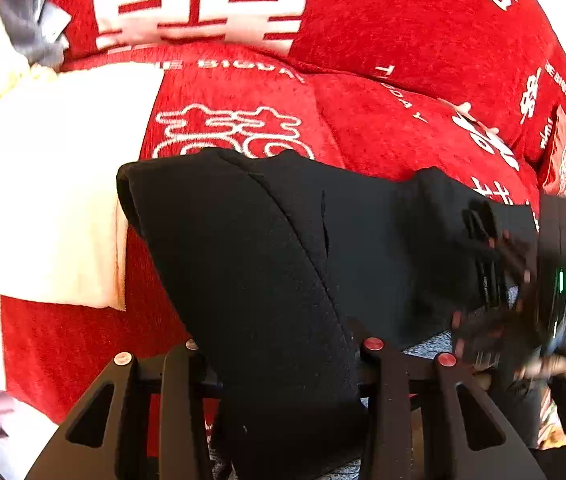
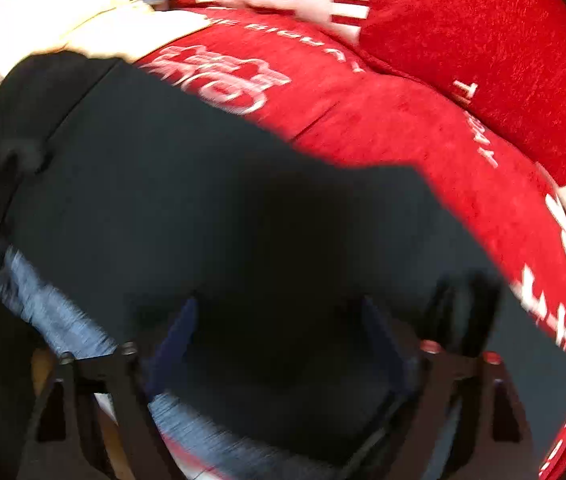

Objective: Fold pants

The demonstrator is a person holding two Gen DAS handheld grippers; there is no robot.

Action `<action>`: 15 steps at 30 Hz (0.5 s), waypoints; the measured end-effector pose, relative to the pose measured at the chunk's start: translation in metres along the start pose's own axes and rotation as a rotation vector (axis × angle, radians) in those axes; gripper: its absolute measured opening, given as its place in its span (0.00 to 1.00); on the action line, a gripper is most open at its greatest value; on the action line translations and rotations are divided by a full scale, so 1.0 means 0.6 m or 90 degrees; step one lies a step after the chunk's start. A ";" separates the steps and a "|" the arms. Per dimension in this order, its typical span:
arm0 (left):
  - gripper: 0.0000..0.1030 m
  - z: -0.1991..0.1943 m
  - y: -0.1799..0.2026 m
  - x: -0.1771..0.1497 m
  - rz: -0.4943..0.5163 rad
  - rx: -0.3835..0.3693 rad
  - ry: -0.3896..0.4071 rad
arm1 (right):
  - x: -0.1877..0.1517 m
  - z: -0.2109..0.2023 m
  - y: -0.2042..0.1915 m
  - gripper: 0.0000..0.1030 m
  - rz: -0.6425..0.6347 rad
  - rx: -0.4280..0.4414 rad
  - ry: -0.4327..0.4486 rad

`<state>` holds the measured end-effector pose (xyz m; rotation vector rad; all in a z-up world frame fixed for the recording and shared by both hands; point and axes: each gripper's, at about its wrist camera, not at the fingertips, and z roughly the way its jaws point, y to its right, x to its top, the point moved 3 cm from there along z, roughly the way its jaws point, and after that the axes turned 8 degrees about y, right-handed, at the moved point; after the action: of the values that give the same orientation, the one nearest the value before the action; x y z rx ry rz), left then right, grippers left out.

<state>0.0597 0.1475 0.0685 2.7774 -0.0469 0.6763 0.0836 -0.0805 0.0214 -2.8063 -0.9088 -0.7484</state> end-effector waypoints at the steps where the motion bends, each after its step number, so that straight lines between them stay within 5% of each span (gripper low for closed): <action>1: 0.38 -0.003 0.005 0.000 0.006 0.005 0.001 | -0.015 -0.009 -0.015 0.86 -0.005 0.005 0.004; 8: 0.38 -0.025 0.058 0.007 0.035 0.024 0.013 | -0.099 -0.049 -0.076 0.86 -0.079 0.001 -0.006; 11: 0.38 -0.037 0.087 0.012 0.059 0.041 0.024 | -0.089 -0.084 -0.052 0.87 -0.052 0.022 0.013; 15: 0.37 -0.043 0.121 0.018 0.069 0.051 0.031 | -0.047 -0.102 0.028 0.87 0.027 -0.062 0.086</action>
<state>0.0509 0.0854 0.1149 2.8502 -0.1656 0.7899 0.0475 -0.1233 0.0623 -2.8060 -0.8093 -0.9872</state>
